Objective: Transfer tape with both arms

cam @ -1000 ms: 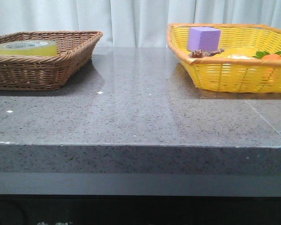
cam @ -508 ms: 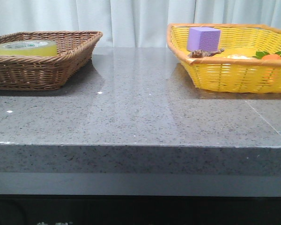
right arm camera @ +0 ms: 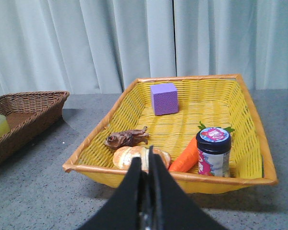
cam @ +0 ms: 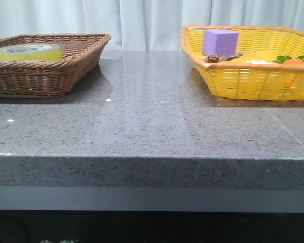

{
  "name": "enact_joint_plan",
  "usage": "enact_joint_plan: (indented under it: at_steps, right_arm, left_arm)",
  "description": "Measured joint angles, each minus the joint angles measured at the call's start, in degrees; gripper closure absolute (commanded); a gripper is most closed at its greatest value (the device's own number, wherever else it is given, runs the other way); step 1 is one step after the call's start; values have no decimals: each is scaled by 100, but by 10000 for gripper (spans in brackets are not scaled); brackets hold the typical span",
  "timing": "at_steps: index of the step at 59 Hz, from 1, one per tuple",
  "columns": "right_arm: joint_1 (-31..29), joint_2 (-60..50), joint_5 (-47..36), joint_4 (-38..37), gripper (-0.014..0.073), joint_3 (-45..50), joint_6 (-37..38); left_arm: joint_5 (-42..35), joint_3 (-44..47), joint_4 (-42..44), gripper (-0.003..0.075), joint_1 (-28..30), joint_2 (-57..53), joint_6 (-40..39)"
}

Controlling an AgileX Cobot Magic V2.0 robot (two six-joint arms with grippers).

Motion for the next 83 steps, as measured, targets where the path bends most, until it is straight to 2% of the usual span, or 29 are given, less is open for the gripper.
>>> enact_joint_plan:
  at_steps: [9, 22, 49, 57, 83]
  right_arm:
    - [0, 0, 0, 0, 684, 0, 0]
    - [0, 0, 0, 0, 684, 4, 0]
    - [0, 0, -12, 0, 684, 4, 0]
    - [0, 0, -12, 0, 684, 4, 0]
    - [0, 0, -12, 0, 684, 4, 0]
  left_arm:
    - [0, 271, 109, 740, 220, -299, -136]
    - [-13, 1140, 381, 740, 512, -1092, -576]
    - [-419, 2523, 534, 740, 691, -1091, -606]
    - [-831, 2535, 431, 740, 724, -1091, -616]
    - [-979, 2535, 387, 740, 722, -1091, -616]
